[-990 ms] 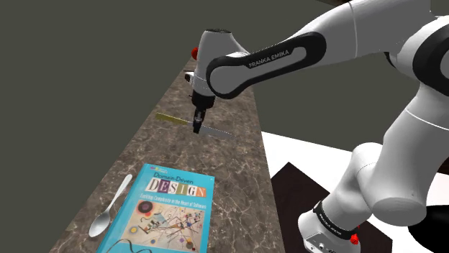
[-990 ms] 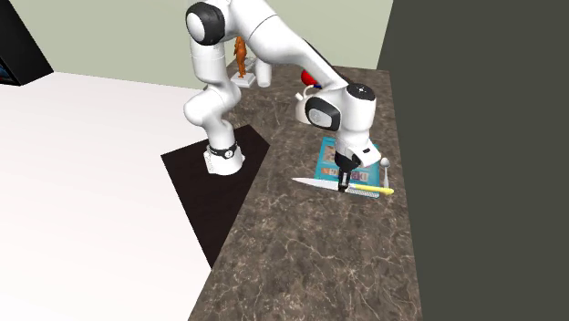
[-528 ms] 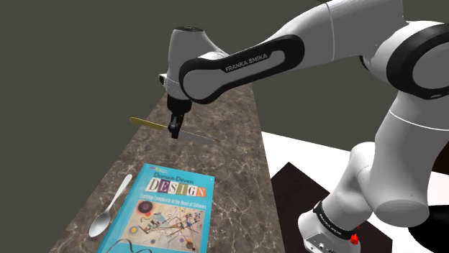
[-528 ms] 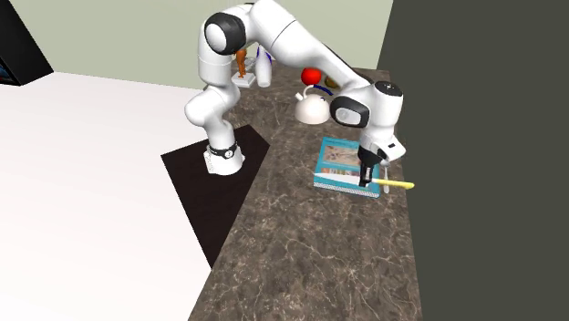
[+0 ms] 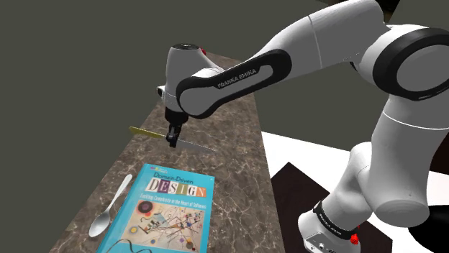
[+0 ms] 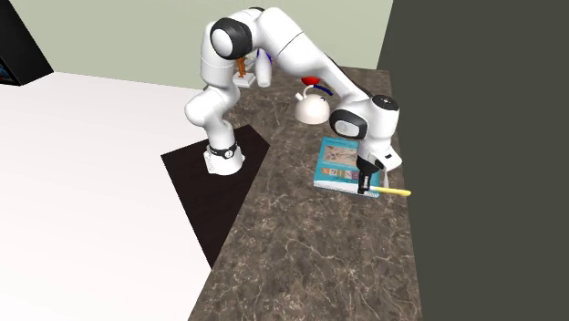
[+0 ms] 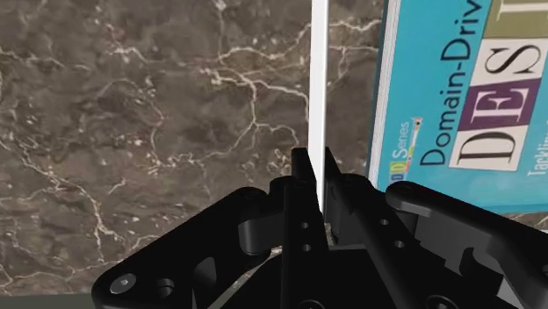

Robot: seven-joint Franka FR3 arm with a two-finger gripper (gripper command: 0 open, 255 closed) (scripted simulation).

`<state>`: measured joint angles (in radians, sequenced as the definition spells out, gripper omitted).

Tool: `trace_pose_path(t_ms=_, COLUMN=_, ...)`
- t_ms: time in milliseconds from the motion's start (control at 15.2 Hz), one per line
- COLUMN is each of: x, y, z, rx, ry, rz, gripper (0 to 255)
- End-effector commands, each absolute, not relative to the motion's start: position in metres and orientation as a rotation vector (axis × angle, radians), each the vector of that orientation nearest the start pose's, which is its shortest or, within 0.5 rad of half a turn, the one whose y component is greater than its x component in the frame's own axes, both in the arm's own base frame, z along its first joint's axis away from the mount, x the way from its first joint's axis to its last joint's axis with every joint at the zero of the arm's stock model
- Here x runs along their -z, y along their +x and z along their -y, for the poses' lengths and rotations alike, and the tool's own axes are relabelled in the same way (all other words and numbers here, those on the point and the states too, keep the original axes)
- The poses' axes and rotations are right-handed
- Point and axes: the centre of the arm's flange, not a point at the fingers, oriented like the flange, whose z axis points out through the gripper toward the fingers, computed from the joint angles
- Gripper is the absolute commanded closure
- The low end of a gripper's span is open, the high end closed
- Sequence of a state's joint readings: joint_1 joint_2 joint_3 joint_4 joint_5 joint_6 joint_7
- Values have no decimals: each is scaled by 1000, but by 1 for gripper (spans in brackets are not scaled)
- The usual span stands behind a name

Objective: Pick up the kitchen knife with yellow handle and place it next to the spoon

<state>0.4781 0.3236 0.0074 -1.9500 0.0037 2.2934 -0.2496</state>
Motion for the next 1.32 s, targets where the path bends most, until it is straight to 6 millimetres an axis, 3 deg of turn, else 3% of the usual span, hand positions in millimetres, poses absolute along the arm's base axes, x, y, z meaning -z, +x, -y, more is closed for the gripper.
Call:
trace_pose_path(t_ms=0, x=-305, y=545, z=-287, rx=31, ry=-2926, rz=1122, gripper=255)
trace_pose_path(t_ms=660, x=-252, y=545, z=-287, rx=31, ry=-2926, rz=1122, gripper=255)
trace_pose_path(t_ms=1188, x=-250, y=545, z=-287, rx=31, ry=-2926, rz=1122, gripper=255)
trace_pose_path(t_ms=1254, x=-250, y=545, z=-287, rx=31, ry=-2926, rz=1122, gripper=0)
